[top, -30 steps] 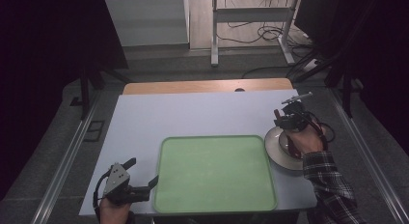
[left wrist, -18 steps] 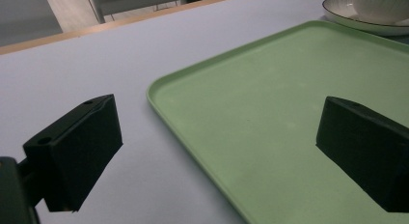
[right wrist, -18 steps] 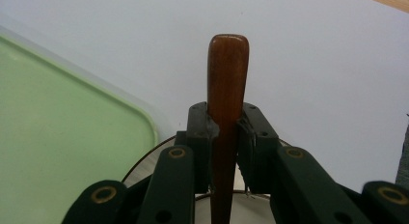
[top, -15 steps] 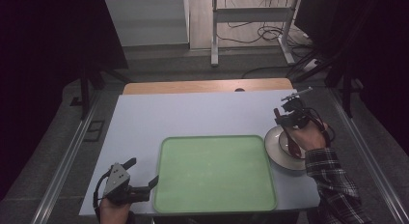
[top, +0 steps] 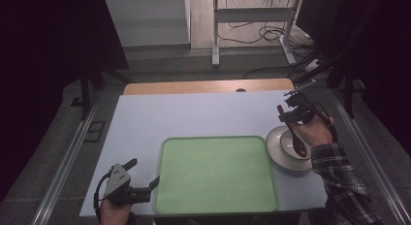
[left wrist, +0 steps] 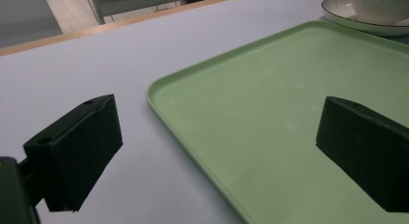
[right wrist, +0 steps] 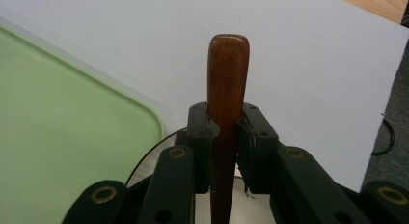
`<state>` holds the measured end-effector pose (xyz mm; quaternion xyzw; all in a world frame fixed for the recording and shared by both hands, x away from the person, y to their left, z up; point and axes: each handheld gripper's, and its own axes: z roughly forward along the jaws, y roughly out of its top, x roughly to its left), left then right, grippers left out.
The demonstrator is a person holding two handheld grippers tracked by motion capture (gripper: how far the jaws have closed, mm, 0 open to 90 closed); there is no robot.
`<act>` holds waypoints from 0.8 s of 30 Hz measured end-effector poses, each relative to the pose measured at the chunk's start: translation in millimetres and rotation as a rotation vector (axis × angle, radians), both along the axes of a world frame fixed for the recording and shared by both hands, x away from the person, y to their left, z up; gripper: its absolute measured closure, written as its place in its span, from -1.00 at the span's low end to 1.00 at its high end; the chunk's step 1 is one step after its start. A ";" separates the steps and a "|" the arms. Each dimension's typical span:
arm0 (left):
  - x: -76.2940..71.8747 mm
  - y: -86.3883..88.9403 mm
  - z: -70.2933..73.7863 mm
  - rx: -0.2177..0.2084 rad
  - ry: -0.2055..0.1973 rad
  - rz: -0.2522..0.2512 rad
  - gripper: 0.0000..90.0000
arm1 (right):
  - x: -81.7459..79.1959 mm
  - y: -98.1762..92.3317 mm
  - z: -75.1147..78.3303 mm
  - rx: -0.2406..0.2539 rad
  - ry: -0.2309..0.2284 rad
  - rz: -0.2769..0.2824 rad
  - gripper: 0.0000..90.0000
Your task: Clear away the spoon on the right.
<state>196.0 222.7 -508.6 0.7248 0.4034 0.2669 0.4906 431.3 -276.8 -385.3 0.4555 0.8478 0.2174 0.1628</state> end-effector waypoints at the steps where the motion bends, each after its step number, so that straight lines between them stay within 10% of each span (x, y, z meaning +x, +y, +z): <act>1: 0.0 0.0 0.0 0.000 0.000 0.000 -0.95 | -0.1 0.8 2.1 -0.001 0.004 0.000 0.71; 24: -0.3 -1.1 0.3 0.001 -0.001 -0.003 -0.95 | -15.3 34.6 12.0 -0.041 0.135 0.023 0.71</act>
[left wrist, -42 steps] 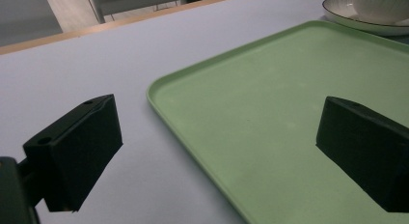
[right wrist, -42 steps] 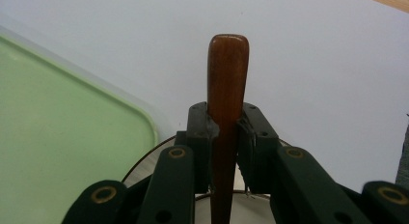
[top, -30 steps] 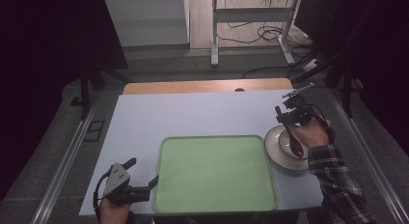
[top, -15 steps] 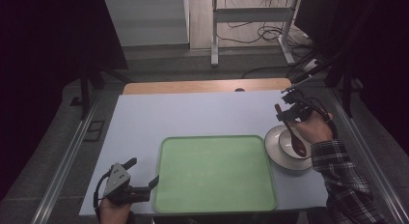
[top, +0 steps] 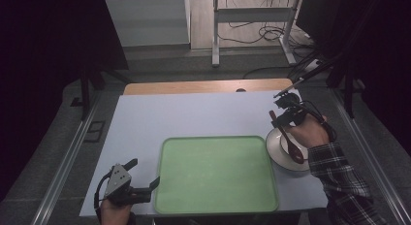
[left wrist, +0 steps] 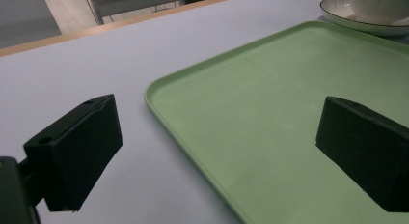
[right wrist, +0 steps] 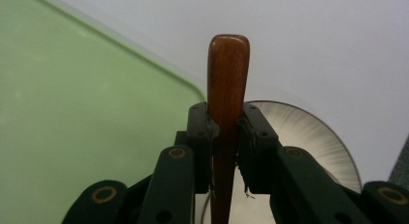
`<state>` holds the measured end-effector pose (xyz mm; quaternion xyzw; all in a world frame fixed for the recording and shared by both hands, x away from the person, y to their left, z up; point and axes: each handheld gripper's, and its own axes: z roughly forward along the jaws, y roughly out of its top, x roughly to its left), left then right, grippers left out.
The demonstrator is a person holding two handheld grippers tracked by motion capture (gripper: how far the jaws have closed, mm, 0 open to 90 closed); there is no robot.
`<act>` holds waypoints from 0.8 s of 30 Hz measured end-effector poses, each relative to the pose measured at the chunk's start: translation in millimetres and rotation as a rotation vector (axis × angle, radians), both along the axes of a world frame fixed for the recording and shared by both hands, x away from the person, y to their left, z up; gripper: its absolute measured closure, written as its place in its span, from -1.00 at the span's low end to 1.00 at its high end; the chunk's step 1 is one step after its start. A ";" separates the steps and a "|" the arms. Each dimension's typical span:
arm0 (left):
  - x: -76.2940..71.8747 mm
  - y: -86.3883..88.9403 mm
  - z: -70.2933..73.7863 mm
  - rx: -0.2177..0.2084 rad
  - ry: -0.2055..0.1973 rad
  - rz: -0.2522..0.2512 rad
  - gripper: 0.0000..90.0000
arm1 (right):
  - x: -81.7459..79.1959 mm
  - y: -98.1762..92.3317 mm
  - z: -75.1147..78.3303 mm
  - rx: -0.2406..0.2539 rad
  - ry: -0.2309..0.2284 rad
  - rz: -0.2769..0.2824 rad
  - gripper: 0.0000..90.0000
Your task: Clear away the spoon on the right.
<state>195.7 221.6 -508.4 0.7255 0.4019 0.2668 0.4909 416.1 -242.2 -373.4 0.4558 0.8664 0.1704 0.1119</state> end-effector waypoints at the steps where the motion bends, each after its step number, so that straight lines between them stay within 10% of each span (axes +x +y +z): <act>1: 0.0 0.0 0.0 0.000 0.000 0.000 -0.95 | -1.6 4.8 -1.2 0.001 0.010 0.005 0.71; 24: 0.1 0.1 -0.1 -0.004 0.001 -0.003 -0.95 | -12.6 55.6 -32.6 -0.008 0.116 0.053 0.71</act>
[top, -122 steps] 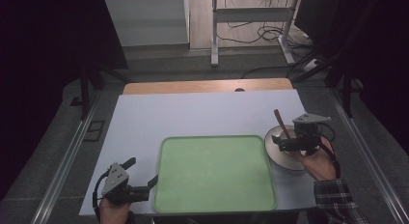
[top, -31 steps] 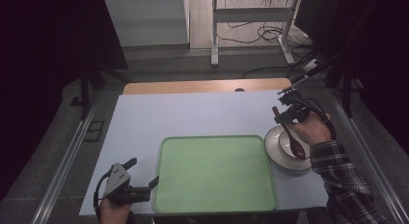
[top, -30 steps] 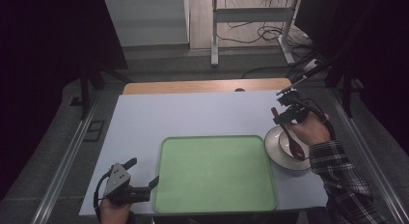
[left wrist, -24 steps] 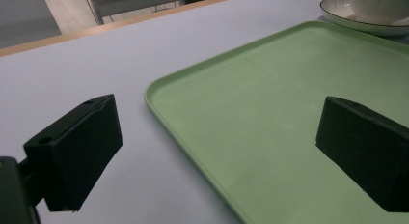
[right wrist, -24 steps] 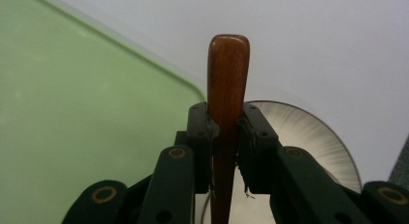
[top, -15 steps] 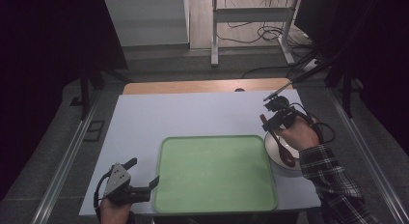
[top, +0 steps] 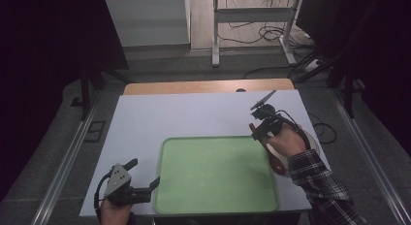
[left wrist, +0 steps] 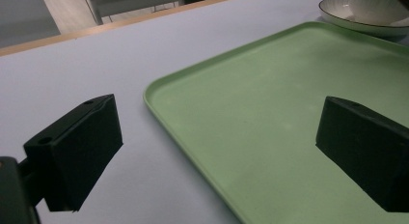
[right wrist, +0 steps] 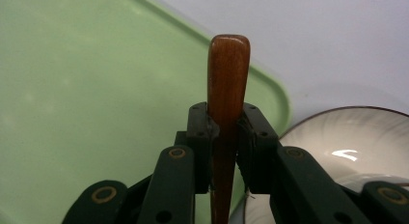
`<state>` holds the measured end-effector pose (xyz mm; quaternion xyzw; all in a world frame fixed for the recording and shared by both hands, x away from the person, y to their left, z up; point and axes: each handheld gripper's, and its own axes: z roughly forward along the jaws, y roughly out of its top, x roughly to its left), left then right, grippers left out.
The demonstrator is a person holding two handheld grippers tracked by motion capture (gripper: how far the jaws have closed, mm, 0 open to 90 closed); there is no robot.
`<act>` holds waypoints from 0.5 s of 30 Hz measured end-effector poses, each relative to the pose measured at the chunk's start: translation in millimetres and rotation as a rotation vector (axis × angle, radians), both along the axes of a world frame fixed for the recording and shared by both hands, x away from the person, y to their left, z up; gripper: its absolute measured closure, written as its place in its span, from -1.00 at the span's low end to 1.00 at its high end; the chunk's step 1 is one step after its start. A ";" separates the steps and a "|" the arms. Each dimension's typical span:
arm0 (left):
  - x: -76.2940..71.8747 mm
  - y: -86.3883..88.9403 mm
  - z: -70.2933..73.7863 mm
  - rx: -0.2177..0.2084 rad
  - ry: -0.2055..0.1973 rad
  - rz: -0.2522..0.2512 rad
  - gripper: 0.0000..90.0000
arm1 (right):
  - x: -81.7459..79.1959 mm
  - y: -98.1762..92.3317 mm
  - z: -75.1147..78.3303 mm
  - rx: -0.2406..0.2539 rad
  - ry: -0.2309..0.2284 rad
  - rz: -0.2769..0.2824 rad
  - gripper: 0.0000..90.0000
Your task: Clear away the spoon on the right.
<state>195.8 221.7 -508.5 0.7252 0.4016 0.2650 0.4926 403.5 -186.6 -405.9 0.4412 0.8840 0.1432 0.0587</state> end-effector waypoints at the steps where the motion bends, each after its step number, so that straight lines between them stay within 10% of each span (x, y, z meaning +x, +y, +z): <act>1: 0.0 0.0 0.1 -0.001 0.000 -0.001 -0.95 | -0.5 1.6 -1.0 -0.001 0.001 0.001 0.71; 15: -0.6 -0.3 0.2 0.003 -0.002 -0.002 -0.95 | -8.1 23.6 -21.1 -0.016 0.029 0.015 0.71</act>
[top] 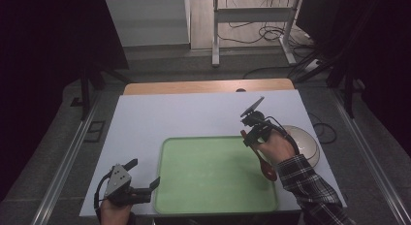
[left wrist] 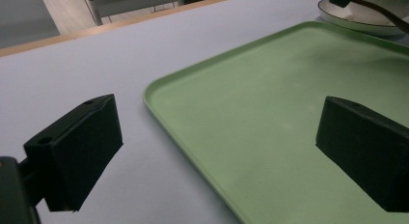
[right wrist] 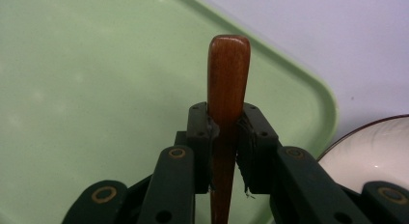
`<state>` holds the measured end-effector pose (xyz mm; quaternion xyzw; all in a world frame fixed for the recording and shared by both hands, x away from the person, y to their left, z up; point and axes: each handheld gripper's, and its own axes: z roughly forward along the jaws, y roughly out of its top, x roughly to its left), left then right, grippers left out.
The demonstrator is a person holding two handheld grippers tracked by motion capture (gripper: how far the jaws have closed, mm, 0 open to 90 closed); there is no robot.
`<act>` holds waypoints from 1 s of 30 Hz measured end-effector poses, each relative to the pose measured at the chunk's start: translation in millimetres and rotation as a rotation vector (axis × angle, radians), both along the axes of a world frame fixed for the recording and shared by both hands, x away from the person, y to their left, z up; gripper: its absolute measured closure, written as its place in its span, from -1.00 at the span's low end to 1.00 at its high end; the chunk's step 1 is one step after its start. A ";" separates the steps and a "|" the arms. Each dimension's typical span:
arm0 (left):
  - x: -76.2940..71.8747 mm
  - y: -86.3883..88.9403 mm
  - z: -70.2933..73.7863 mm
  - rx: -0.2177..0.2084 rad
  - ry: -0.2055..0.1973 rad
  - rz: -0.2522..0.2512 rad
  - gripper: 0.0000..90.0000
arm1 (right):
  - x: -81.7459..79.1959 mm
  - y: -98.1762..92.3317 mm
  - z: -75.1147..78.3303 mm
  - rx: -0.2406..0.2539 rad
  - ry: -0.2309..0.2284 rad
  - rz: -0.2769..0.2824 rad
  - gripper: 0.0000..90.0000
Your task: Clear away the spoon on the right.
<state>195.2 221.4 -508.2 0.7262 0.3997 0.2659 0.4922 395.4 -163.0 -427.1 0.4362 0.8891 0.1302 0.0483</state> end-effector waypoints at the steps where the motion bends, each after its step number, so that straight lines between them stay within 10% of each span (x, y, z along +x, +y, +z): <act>1: 0.0 0.0 0.0 0.000 0.000 0.000 -0.95 | -0.4 0.4 -1.6 -0.002 0.003 0.001 0.71; 30: 0.1 -0.6 -0.2 0.005 0.001 0.000 -0.95 | -12.7 -11.3 -32.4 0.036 -0.014 0.007 0.55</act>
